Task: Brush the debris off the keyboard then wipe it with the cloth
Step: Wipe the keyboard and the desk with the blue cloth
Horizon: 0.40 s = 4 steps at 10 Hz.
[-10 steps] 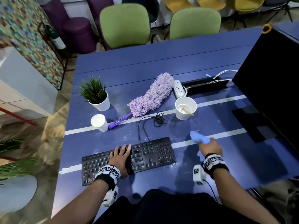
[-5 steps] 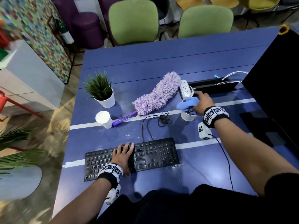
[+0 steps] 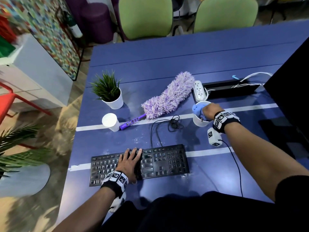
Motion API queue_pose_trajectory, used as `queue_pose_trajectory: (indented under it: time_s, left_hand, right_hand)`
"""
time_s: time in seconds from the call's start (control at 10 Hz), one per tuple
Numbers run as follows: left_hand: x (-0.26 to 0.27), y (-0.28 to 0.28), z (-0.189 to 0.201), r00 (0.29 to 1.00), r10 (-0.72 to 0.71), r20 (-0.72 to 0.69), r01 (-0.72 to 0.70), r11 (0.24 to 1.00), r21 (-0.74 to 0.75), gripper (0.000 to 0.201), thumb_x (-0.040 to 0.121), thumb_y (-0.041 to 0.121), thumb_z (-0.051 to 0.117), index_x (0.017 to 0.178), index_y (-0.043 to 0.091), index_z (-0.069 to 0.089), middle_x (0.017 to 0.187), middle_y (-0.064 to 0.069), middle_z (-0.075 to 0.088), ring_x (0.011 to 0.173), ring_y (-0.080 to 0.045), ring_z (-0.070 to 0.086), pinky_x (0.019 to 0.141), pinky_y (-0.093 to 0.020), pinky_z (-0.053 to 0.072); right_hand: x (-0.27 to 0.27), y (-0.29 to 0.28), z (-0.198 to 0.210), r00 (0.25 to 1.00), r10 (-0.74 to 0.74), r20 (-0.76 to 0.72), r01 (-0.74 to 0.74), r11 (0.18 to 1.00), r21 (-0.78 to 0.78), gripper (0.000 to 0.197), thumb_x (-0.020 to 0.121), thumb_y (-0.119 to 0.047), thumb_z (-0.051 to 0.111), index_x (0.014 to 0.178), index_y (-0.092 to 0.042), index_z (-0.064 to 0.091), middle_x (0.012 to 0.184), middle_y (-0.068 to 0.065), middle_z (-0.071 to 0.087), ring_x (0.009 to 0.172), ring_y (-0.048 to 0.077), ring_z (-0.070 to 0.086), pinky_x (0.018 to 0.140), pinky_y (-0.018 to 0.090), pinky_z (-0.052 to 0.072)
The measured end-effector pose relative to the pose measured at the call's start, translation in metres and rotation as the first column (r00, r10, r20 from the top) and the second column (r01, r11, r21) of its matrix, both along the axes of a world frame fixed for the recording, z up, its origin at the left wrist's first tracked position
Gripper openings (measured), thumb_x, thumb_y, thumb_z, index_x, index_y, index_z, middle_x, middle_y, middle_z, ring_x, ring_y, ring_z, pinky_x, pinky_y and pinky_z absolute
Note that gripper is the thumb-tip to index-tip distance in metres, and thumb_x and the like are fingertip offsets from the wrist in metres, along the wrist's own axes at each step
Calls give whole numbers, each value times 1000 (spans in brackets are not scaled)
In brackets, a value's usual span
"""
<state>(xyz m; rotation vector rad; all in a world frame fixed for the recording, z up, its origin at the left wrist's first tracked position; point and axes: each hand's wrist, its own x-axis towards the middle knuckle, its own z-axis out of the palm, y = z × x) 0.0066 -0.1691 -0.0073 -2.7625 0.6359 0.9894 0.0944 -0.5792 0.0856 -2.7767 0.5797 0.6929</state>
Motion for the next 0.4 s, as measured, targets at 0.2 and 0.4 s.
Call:
queue_pose_trajectory:
  time_s: [0.2,0.4]
  left_hand:
    - [-1,2,4,1000,-9,-11,9,1000,-22,142,59,39,87,153,33,-20,164,5,-16,151,-32,-10,122,-52,4]
    - [-20,26,2,994,94,63,-75,963,-261,133,63,58,73,151,32,-23,165,0,-13,152,-28,-12,118,-37,-6]
  right_hand:
    - [-26,13,2,978,-127,167,82,964,254,55,88,-39,24,113,-12,65,131,20,58,122,35,50,100,34,35]
    - [-81,16,-7,581,-600,550,338,792,508,44,82,-32,42,114,-15,67,111,17,69,108,35,61,95,38,44]
